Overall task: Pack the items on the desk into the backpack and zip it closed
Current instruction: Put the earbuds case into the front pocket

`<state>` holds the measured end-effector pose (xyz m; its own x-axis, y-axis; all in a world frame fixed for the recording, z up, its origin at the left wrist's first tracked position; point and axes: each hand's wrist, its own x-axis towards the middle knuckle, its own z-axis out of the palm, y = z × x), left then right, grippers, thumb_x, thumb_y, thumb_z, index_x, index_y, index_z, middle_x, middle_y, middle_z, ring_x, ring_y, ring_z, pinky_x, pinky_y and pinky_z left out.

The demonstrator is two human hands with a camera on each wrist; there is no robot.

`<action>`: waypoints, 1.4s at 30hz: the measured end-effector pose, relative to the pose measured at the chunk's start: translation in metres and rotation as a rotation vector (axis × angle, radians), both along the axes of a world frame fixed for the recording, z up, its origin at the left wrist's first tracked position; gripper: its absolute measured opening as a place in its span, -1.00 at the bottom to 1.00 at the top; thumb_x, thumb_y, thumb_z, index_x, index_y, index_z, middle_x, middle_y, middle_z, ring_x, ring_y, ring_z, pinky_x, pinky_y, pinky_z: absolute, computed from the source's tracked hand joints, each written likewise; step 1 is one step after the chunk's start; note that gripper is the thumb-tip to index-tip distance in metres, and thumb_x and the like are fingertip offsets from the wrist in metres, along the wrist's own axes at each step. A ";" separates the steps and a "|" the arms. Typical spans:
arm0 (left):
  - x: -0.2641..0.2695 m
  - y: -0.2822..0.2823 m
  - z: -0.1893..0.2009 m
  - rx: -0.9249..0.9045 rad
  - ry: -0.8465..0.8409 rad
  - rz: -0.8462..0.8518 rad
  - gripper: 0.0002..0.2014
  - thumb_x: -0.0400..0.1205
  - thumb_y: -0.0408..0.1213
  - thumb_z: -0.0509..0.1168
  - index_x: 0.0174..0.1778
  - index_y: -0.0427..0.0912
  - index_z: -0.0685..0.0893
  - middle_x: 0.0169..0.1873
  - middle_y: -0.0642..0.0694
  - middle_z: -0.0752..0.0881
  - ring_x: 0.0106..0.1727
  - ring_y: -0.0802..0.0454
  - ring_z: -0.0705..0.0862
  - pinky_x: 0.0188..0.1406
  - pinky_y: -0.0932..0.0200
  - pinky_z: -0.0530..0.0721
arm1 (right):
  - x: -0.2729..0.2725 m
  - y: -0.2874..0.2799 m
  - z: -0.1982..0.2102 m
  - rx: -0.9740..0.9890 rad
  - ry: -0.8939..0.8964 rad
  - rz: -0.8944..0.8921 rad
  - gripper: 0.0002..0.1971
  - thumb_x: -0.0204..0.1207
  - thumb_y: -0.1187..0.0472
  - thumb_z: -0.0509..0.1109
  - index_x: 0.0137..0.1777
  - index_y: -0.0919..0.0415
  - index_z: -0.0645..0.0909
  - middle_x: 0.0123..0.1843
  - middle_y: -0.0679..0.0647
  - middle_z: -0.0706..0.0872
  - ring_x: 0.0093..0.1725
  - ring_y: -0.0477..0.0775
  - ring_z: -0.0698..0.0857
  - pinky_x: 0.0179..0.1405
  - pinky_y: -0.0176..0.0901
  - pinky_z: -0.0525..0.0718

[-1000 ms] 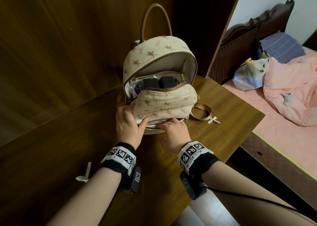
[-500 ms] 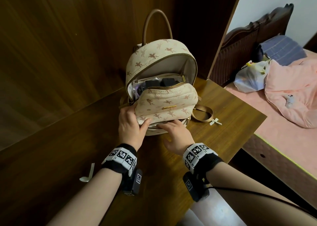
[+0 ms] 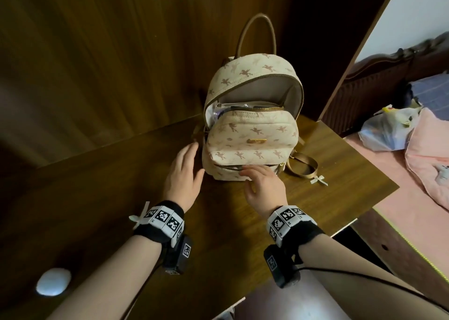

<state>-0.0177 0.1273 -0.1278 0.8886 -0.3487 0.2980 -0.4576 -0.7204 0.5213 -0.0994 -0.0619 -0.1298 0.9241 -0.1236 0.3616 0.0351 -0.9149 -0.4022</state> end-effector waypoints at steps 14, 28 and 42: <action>-0.076 0.129 -0.040 0.251 0.281 0.596 -0.43 0.63 -0.07 0.29 0.56 -0.07 0.34 0.64 -0.11 0.17 0.68 -0.13 -0.02 0.61 -0.26 0.01 | -0.003 0.054 0.000 0.069 0.298 0.226 -0.75 0.49 0.25 0.32 0.13 0.06 0.69 0.21 0.00 0.66 0.20 0.08 0.62 0.02 -0.22 0.54; -0.131 0.214 -0.066 0.161 0.548 0.964 -0.36 0.64 -0.16 0.31 0.62 -0.12 0.23 0.67 -0.16 0.08 0.65 -0.24 0.05 0.57 -0.29 0.11 | -0.007 0.120 -0.031 -0.060 0.874 0.313 -0.61 0.62 0.02 0.21 0.45 -0.04 0.43 0.58 0.06 0.33 0.52 0.15 0.38 0.48 0.06 0.42; -0.132 0.222 -0.070 -0.066 0.416 0.855 -0.49 0.55 -0.27 0.43 0.38 -0.27 0.42 0.29 -0.28 0.58 0.36 -0.29 0.48 0.40 -0.15 0.32 | -0.006 0.120 -0.038 -0.066 0.816 0.308 -0.70 0.61 0.05 0.23 0.32 -0.08 0.54 0.54 -0.02 0.34 0.60 0.11 0.21 0.51 0.01 0.30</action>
